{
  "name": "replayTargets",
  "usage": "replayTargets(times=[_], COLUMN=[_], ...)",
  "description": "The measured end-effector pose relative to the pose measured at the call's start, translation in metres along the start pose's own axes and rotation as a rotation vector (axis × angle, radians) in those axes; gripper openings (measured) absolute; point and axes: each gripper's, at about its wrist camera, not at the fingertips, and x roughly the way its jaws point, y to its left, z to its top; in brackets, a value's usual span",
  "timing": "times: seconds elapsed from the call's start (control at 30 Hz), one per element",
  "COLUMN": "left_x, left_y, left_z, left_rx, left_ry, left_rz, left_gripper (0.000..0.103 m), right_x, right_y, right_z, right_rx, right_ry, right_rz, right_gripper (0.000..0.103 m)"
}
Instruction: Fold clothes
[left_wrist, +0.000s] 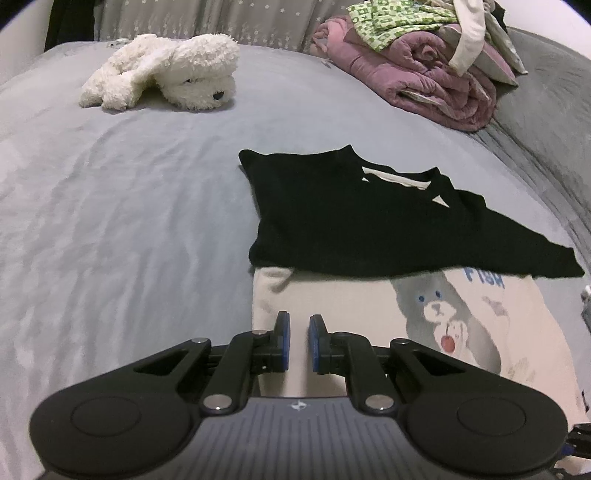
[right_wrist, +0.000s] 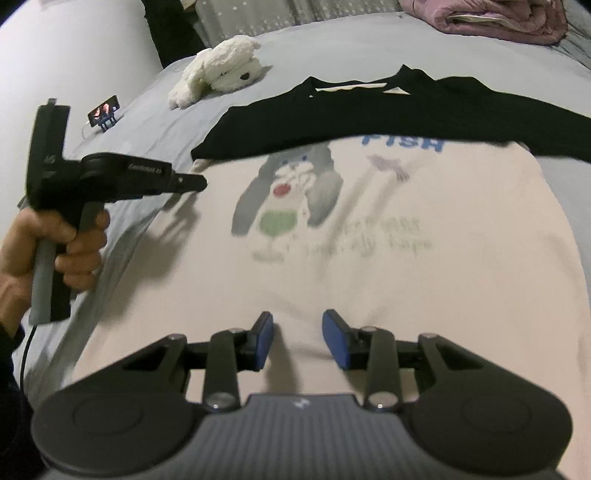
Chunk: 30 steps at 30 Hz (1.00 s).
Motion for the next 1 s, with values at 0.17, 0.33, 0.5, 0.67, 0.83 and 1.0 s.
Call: replayTargets(times=[0.17, 0.33, 0.5, 0.67, 0.83, 1.0], left_x=[-0.01, -0.021, -0.024, -0.022, -0.023, -0.024], left_y=[-0.006, -0.019, -0.033, -0.049, -0.058, -0.071], left_z=[-0.007, -0.012, -0.019, -0.024, -0.024, -0.025], left_rx=[0.005, 0.008, 0.026, 0.042, 0.002, -0.01], left_ry=[-0.01, -0.02, -0.017, 0.009, 0.03, 0.02], left_rz=[0.04, 0.043, 0.048, 0.059, 0.078, 0.094], left_gripper=[0.012, 0.012, 0.012, 0.012, 0.012, 0.012], right_x=[-0.018, -0.035, -0.05, -0.058, -0.045, -0.044], right_y=[-0.006, -0.009, -0.016, -0.032, -0.056, -0.059], right_z=[-0.021, -0.042, -0.047, -0.039, -0.042, -0.038], right_rx=[0.027, -0.01, 0.013, 0.03, 0.056, 0.052], right_ry=[0.017, 0.017, -0.034, -0.13, -0.122, -0.177], right_rz=[0.016, 0.016, 0.01, -0.087, -0.136, -0.137], right_gripper=[0.037, 0.037, 0.044, 0.046, 0.046, 0.046])
